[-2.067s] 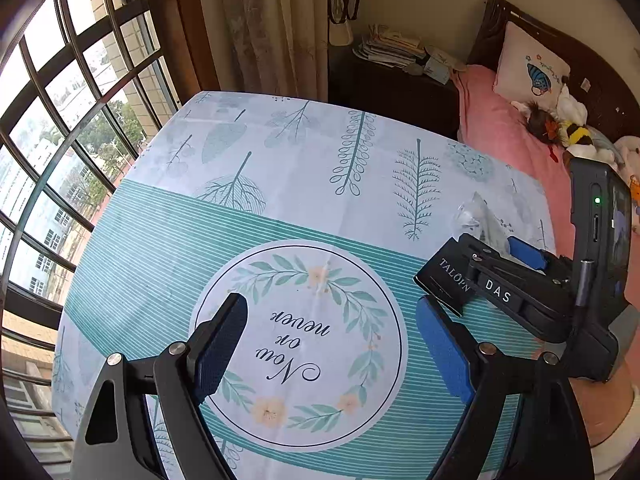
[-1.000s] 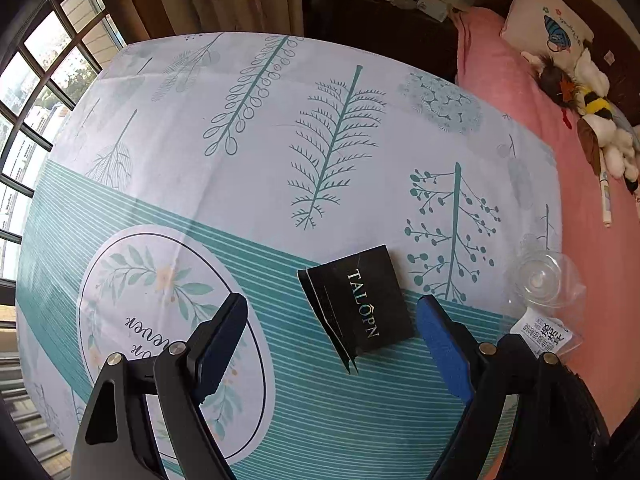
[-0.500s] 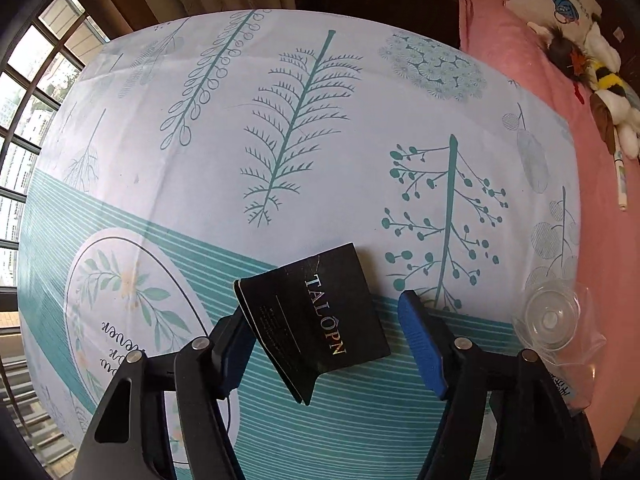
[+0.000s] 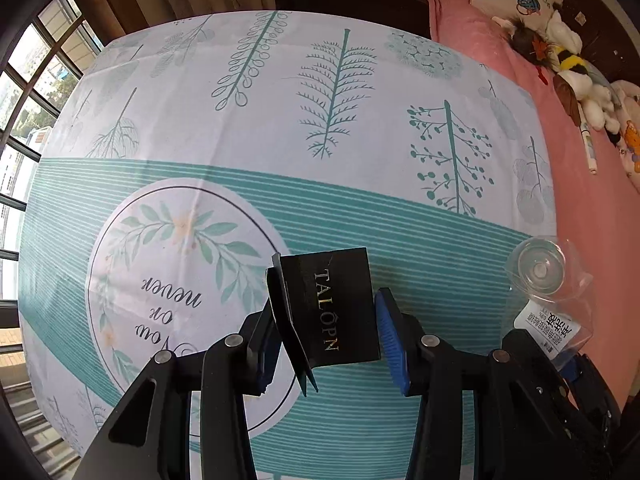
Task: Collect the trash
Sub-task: 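Carry the black card and clear bottle down over the bin with both tools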
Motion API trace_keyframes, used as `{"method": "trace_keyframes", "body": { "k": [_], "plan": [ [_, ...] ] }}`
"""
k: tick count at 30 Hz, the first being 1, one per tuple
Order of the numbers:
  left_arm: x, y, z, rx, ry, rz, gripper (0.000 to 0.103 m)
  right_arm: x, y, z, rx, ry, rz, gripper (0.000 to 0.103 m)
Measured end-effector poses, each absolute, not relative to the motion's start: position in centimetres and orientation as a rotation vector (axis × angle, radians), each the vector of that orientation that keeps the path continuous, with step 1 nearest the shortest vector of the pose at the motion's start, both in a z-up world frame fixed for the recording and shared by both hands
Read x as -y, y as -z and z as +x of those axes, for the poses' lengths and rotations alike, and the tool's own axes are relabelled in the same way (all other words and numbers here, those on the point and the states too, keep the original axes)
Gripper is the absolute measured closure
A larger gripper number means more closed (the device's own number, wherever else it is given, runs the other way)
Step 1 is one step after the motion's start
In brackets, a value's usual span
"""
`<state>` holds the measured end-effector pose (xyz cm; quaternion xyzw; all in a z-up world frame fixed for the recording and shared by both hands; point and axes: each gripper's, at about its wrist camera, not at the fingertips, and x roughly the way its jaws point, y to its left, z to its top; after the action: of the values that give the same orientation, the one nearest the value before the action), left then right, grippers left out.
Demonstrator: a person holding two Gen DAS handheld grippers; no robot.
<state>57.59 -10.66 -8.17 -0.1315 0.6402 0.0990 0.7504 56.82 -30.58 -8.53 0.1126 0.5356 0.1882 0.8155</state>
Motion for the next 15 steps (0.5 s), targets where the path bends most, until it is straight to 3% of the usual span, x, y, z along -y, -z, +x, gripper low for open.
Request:
{"method": "trace_keyframes", "body": {
  "k": [15],
  "plan": [
    [3.8,0.7,36.5,-1.307,-0.056,-0.166,0.058,25.3,5.0,40.6,-1.158,-0.409,0.247,0.060]
  ]
}}
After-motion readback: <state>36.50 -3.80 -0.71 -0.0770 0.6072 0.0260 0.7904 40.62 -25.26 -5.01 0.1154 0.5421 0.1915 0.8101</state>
